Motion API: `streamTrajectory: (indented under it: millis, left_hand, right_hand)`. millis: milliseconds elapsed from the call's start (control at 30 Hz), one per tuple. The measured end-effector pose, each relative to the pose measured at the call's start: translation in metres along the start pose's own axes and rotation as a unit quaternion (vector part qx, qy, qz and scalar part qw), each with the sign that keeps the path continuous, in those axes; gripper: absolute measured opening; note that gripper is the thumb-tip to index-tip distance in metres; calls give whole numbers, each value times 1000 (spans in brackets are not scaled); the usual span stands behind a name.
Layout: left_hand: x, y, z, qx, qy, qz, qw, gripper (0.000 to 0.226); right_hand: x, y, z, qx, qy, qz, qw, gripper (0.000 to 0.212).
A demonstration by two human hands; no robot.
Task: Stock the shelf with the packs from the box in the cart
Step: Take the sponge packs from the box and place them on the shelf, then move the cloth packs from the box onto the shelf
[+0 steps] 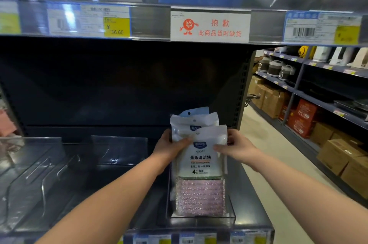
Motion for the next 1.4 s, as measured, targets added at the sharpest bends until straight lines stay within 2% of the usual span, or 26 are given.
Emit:
streamTrajectory:
  millis: [100,167,233,367,467,600,733,900,1067,1400]
  left_hand:
    - [-8,22,7,44,3,-89,995,79]
    - [-12,34,11,60,3,-153,986,89]
    - [-15,43,12,59,4,-230,971,99]
    - [-9,55,18,76,11,-371,926,89]
    - [-11,60,19,79,27,-417,905,103]
    - [-30,71,29,103,46,-540,834,110]
    - [-55,73,38,119,92,-630,762,101]
    - [-96,65,64,119,181,-684,697,88]
    - [-156,45,96,51,219,-704,674,84]
    - [-311,8,181,-49,263,-687,675,84]
  right_hand:
    - [-17,-34,-8,-71,60,102,990,86]
    - [-20,-59,-8,-126,70,197,970,78]
    - [-16,-81,-5,-177,60,273,944,72]
    - [1,-102,2,-229,8,360,904,67]
    - [10,-107,5,-247,-8,381,891,66]
    - [20,-115,7,-268,-22,401,876,67]
    - [35,-129,10,-309,-24,404,861,64]
    - [67,-155,17,-356,-42,393,847,63]
    - [110,-181,35,-393,-78,385,831,63]
    - [232,-266,117,-481,-113,378,783,62]
Point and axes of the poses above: each hand's wrist, its own z-axis away from the middle knuckle, its own x-axis out of the palm, y = z × x, the point moved 5 cm from there along -z, towards the middle knuckle, and after that the axes turned 6 degrees about y, right-handed, at the moved point
